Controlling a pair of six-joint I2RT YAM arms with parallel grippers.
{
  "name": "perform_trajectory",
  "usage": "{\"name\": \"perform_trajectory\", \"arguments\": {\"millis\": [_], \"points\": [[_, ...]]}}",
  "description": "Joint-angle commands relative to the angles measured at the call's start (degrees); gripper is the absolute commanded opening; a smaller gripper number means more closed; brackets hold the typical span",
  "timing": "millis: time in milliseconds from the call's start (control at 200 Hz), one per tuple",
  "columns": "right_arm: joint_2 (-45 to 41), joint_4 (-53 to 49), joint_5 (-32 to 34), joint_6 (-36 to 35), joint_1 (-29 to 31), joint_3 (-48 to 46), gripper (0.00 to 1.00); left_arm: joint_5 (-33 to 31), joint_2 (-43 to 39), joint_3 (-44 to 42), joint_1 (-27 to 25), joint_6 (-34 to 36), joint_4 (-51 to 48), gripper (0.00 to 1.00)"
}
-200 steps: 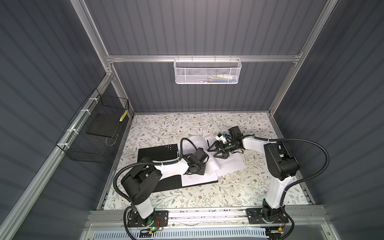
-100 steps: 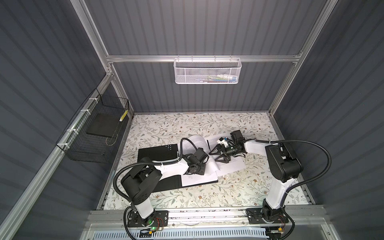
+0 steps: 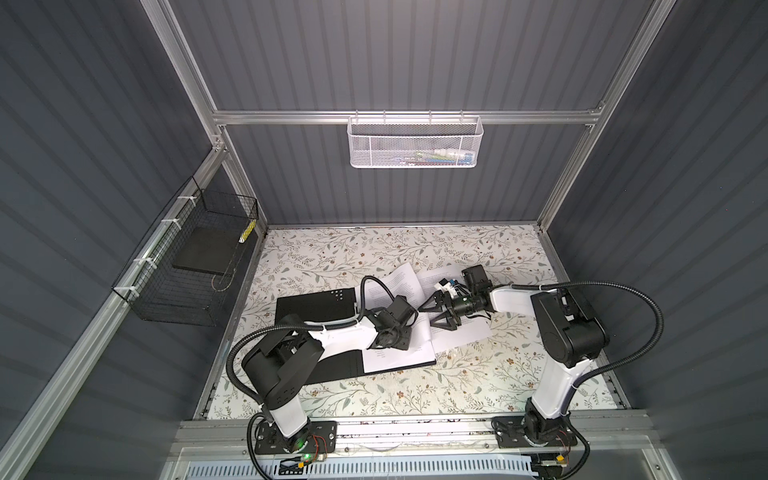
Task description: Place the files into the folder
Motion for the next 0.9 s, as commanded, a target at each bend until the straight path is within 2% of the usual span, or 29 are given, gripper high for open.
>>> {"name": "perform_trajectory", "arguments": {"millis": [0,235,385,505,635,815,895], "points": [[2.4,0.0,-2.2,-1.2,0.1,5.6,0.86,3.8,2.9,-3.4,0.1,0.5,-5.4,0.37],[7.2,-4.9,-1.2,-4.4,0.3,15.0,0.86,3.7,2.4,-3.5,0.1,0.9,-5.8,0.37],[8.4,-11.7,2.3,-9.1,0.3,18.8,0.81,3.5,2.2,-3.6,0.1,1.0,-6.1,0.37],[9.0,-16.3,6.5,-12.4,0.3,20.6,0.67,3.4,2.2,-3.4,0.1,1.0,-6.2,0.37],[9.9,-20.3,10.3,-14.4,0.3,22.1,0.47,3.5,2.3,-3.1,0.1,1.0,-6.2,0.37],[10.4,-20.9,11.8,-14.5,0.3,22.0,0.17,3.6,1.7,-2.4,0.2,1.3,-6.7,0.37],[10.2,-20.2,11.6,-13.7,0.3,21.5,0.09,4.2,0.8,-0.7,0.1,1.8,-7.8,0.39]]}}
